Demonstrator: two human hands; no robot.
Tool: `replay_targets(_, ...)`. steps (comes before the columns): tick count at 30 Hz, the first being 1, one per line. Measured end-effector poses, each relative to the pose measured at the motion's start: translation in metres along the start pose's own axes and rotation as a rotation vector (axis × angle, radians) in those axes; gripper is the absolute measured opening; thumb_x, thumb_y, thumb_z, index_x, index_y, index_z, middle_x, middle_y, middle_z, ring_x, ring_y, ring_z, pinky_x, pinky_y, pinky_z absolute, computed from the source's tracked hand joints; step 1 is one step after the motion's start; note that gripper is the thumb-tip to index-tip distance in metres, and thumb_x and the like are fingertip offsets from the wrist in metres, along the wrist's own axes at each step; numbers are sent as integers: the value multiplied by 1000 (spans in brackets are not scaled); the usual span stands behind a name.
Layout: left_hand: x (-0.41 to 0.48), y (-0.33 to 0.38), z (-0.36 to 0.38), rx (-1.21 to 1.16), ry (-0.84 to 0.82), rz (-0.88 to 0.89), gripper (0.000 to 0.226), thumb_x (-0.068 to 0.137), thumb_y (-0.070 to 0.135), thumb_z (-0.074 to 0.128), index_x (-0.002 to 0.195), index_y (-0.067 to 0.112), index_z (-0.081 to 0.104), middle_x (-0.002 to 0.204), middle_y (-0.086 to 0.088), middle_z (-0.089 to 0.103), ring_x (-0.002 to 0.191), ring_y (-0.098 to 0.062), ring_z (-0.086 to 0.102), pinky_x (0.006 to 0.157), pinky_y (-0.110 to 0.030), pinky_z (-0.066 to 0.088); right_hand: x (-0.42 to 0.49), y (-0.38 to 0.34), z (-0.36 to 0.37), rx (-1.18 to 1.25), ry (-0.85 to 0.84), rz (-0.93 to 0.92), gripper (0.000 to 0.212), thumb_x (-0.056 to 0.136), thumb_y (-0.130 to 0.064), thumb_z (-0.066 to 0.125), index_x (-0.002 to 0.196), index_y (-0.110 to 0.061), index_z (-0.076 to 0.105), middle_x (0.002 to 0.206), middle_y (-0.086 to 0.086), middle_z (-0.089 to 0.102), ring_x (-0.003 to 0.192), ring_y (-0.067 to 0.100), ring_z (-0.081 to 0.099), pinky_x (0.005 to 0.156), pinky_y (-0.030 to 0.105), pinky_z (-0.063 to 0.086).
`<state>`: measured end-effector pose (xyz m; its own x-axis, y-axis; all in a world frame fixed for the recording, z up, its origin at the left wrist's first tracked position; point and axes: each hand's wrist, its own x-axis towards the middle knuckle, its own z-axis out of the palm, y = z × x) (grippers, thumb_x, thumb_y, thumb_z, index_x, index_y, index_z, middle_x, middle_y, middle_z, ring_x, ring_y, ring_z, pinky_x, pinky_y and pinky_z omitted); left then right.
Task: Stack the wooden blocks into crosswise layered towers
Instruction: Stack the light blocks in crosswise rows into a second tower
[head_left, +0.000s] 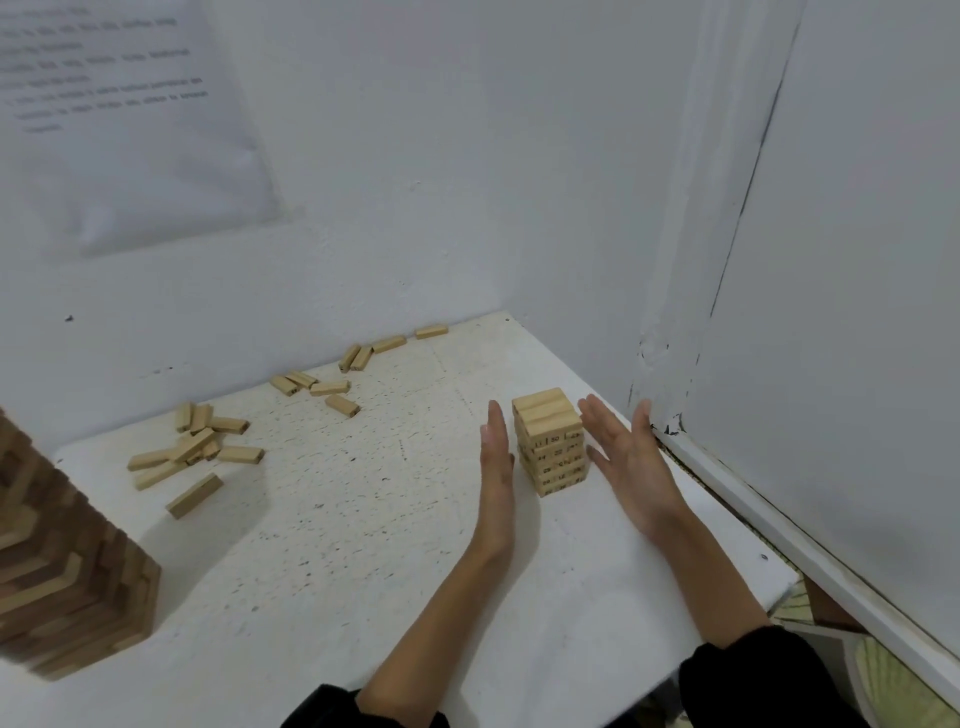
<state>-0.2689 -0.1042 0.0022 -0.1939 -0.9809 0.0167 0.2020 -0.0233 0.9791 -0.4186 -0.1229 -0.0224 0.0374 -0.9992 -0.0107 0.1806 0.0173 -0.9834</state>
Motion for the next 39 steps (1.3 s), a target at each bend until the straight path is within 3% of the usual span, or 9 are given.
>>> replay_targets(6,-1,-2,17,-30,-36,-29,45,88,56,2,121,49,32,123,29,45,106,25,44,76,3,38,-2,16,21,6,-6,39,101,67,-89,22,147,-28,28,149,-12,35,137,2,28,118,38,14)
replay_targets(9,-4,3,20,-66,-9,-71,42,91,55,-1,108,49,37,110,33,44,96,22,46,87,-2,33,-1,15,21,10,-4,61,107,62,-93,24,146,-28,29,149,-10,36,138,4,28,119,40,13)
replay_targets(15,2,1,10,-260,3,-161,66,91,59,0,145,27,22,126,11,36,119,-4,33,111,-28,19,1,15,18,53,-20,48,113,59,-94,31,147,-22,27,147,-3,40,137,11,33,117,42,17)
replay_targets(19,2,-2,13,-132,-17,-144,48,94,54,-6,115,43,35,120,13,48,103,7,50,93,-12,35,2,19,17,23,-13,81,108,63,-94,27,147,-27,27,148,-6,37,138,9,31,118,43,15)
replay_targets(22,5,-11,11,-85,-49,-155,55,93,55,-8,116,41,40,123,12,53,104,12,51,79,-2,41,3,20,17,-11,-10,92,105,65,-93,24,148,-28,25,150,-8,34,139,7,27,118,43,13)
replay_targets(28,4,-8,16,-94,-49,-164,44,93,54,-9,110,49,31,115,21,48,99,12,48,97,-15,29,2,22,17,8,-19,89,111,60,-93,28,148,-26,24,149,-8,35,138,5,28,119,39,13)
replay_targets(32,4,-9,15,-42,-62,-141,48,94,53,-9,111,48,36,115,21,51,95,19,51,77,0,39,2,17,16,16,-43,80,109,63,-91,28,148,-24,23,150,-6,34,139,7,27,119,40,13)
replay_targets(35,-2,2,14,68,-12,-69,38,94,62,12,127,51,27,127,29,43,102,19,50,76,1,39,2,8,10,27,-33,35,111,58,-92,40,146,-23,29,143,-9,43,134,6,36,113,35,27)
replay_targets(39,3,2,0,162,85,60,91,73,66,55,148,37,13,145,24,17,131,7,20,96,-10,28,7,-6,2,-21,-23,-46,98,55,-89,51,133,-31,47,133,-12,54,125,2,46,95,28,41)
